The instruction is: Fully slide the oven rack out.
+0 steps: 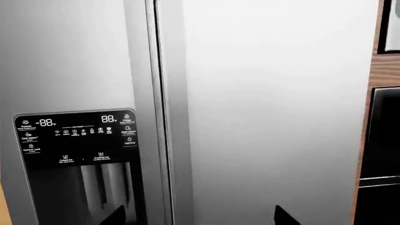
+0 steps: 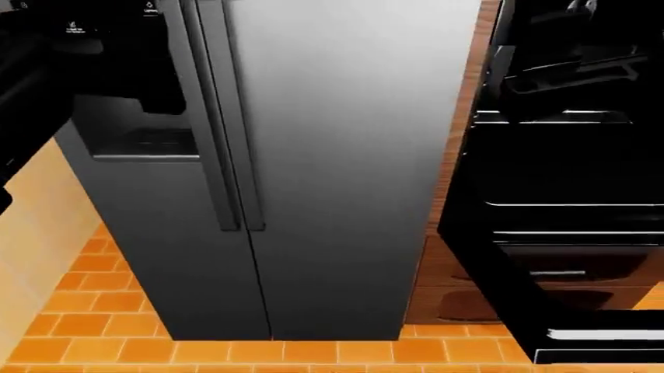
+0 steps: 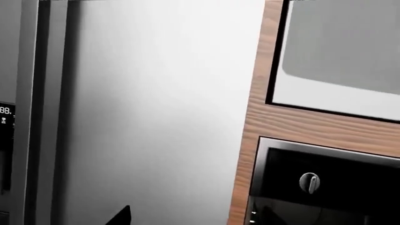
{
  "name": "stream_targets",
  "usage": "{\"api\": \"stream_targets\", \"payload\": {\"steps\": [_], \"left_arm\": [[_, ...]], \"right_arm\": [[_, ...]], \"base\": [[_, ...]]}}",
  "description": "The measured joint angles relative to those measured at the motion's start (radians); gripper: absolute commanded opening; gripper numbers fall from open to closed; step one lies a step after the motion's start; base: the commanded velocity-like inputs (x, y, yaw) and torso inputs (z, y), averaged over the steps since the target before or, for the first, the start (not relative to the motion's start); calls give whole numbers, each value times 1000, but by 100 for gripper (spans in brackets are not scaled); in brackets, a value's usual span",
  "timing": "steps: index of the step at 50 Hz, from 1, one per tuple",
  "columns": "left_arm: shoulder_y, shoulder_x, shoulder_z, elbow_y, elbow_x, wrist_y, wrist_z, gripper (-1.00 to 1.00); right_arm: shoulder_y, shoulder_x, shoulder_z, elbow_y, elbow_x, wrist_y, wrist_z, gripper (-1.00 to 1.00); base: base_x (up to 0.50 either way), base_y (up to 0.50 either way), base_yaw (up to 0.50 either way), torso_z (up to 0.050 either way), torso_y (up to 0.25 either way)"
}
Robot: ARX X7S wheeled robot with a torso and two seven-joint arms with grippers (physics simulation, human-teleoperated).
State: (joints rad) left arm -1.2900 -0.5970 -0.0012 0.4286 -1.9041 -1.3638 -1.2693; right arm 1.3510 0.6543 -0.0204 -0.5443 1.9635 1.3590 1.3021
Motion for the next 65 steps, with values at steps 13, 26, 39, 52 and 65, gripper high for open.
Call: {"api": "stream_targets", "payload": {"steps": [13,26,39,52,65], "left_arm": [[22,-17,-31,-13,30,20,32,100],[47,-23,-30,-32,51,37,42,100],[40,-28,-4,-37,37,55,19,100],[46,-41,35,-41,27,60,-11,100],[69,-40,60,-30,27,71,-15,100]], "right_arm": [[55,47,-42,47,37,-4,14,100],[44,57,-47,54,6,0,-18,100],[20,63,-45,50,-30,2,-53,100],[3,55,-63,52,-84,15,-99,100],[-15,51,-83,56,-137,23,-137,100]], "base": [[-38,-500,0,0,0],[0,-500,0,0,0],[0,-500,0,0,0],[0,-500,0,0,0],[0,-500,0,0,0]]}}
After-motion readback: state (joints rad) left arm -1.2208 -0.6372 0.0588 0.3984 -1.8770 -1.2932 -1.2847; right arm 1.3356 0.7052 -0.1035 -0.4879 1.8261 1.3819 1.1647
